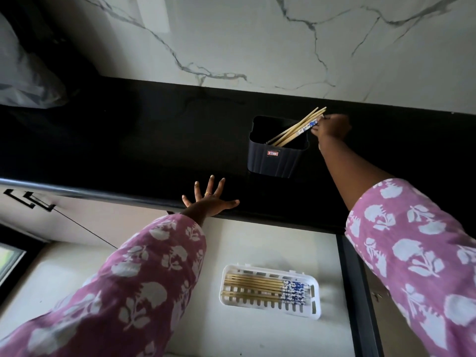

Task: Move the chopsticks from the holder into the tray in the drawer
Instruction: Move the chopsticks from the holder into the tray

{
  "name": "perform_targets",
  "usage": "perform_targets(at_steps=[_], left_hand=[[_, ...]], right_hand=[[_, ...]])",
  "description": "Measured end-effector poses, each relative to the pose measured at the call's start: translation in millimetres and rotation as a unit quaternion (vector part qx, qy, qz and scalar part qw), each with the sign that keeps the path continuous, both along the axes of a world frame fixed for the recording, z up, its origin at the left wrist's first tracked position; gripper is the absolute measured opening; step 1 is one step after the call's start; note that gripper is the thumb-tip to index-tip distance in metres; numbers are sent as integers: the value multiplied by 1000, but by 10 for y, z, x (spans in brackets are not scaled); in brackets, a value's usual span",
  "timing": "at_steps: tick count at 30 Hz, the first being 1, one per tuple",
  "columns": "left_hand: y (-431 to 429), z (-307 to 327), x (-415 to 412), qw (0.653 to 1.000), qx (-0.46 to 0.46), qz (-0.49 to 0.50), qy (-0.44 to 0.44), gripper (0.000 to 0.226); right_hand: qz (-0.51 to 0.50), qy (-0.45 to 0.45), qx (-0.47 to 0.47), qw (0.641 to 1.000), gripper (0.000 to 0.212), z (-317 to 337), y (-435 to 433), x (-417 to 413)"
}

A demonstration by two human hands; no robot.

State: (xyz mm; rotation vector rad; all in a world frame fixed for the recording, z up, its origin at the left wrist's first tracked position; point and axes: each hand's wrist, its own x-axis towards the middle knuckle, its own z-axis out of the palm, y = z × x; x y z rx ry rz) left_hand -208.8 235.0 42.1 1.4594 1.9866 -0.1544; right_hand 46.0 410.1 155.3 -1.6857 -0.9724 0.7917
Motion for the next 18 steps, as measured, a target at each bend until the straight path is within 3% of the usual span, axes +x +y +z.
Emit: perform_targets(at_steps=[3, 11, 18], left_hand=[[-2, 7, -3, 1000, -1, -2, 1, 92], [-33, 29, 21, 1000, 20, 6, 0, 91], [-41, -9, 40, 999, 37, 28, -7, 90]], right_hand=[[-23, 36, -3, 999, 23, 9, 4, 5], [-65, -37, 48, 996, 21, 162, -147, 186], [-127, -14, 107, 986, 20, 377, -480, 364]])
